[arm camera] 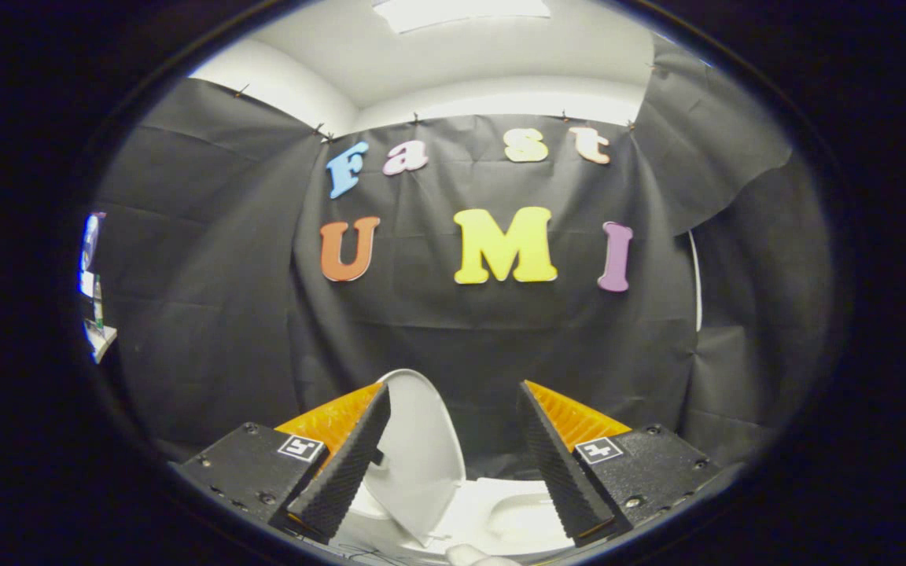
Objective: Open the toilet lid.
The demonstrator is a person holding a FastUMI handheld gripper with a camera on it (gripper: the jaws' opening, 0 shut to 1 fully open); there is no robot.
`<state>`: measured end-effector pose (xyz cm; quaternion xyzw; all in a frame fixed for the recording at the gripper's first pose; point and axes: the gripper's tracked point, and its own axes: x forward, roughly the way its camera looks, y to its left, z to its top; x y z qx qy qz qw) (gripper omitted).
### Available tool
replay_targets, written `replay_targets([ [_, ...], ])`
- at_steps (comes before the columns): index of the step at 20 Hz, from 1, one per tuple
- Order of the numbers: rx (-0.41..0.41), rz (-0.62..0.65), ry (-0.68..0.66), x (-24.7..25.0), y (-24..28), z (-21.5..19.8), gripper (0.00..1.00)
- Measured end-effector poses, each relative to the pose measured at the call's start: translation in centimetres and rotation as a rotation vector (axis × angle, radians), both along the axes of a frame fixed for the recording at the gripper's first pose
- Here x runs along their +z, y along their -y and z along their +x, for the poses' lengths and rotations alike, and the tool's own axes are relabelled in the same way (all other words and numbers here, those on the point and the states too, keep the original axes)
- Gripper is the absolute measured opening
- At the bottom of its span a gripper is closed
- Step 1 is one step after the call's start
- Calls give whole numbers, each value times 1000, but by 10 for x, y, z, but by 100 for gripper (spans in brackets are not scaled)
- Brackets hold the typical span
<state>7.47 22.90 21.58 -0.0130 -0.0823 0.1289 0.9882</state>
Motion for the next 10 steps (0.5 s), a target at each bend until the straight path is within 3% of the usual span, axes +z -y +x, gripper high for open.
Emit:
replay_targets([
  [5,-96,44,-13,-41,91,-20,100],
  [10,-182,72,-96,-123,174,-21,100],
])
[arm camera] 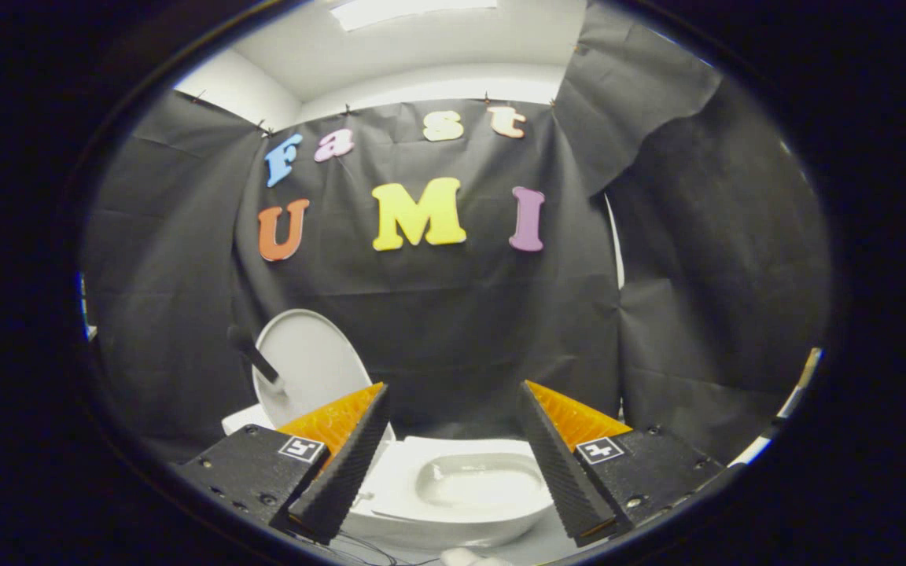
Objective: Open the toilet lid.
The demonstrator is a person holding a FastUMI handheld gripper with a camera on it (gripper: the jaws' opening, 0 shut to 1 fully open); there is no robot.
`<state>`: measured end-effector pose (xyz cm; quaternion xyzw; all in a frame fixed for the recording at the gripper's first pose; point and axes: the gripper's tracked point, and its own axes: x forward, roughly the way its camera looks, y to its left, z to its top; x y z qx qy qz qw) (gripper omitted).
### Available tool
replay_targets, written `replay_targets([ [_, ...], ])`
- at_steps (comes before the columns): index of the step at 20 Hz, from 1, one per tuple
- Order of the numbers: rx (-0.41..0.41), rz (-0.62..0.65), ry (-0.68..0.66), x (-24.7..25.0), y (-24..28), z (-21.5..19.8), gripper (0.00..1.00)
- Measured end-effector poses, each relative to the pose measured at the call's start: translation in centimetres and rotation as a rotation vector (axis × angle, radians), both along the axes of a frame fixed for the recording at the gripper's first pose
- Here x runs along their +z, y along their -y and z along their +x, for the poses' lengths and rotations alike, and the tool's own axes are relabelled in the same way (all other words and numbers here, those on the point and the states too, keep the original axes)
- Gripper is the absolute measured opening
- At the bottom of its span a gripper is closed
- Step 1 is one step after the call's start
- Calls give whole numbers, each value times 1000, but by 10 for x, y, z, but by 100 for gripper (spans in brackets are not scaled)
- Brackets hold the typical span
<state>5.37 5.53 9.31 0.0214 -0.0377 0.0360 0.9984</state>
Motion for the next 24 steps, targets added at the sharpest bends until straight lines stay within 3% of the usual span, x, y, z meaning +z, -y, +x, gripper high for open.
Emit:
replay_targets([
  [5,-90,7,-58,-61,54,-2,100],
  [11,-94,-52,-129,-116,61,10,100],
  [24,-68,-49,-154,-125,55,12,100],
])
